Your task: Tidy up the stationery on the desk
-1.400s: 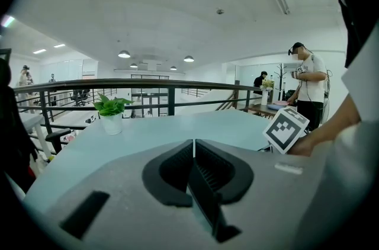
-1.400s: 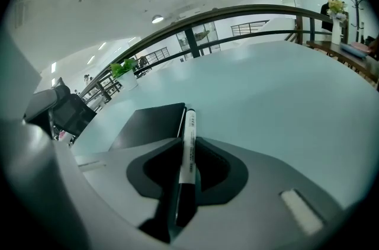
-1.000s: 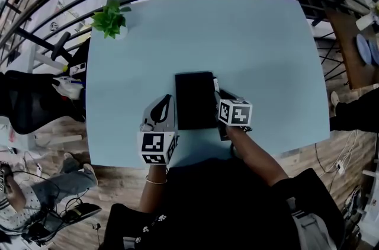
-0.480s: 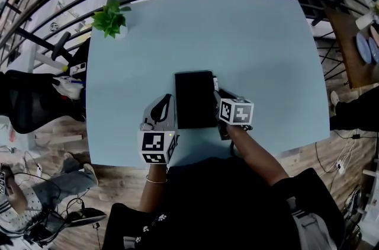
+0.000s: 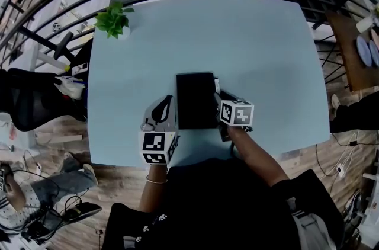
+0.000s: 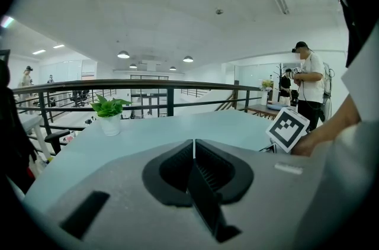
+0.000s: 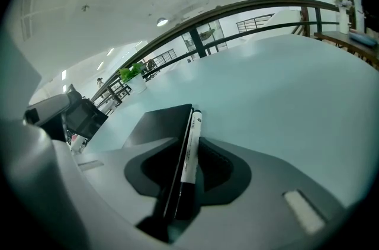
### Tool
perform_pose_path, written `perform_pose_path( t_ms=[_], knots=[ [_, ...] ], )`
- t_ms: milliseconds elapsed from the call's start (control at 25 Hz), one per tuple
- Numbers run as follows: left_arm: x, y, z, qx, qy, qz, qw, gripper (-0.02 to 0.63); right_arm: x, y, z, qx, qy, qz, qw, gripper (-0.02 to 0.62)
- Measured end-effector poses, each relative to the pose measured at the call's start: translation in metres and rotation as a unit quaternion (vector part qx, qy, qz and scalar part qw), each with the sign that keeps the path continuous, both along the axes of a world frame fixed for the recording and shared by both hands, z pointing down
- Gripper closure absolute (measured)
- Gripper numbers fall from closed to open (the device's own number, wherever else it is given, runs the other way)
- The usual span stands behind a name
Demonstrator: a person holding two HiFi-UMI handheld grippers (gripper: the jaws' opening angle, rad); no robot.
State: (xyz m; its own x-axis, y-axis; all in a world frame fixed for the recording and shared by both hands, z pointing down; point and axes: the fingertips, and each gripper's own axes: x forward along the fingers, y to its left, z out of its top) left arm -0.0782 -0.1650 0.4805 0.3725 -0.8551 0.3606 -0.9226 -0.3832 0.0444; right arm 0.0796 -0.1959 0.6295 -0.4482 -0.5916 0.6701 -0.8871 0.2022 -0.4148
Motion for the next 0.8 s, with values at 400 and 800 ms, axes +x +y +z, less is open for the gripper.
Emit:
perform_pose_path(
  t_ms=[400, 800],
  knots=[
    [0.002, 0.002, -0.007, 0.008, -0.002, -0.001, 1.0, 0.601, 0.009, -0.002, -0.011, 0.02, 0.001, 0.001, 1.0, 0.474],
    [0.005, 0.005, -0.007, 0.007, -0.006, 0.004, 0.9999, 0.602, 0.017, -0.002, -0.008, 0.022, 0.001, 0.003, 1.0, 0.476]
  ],
)
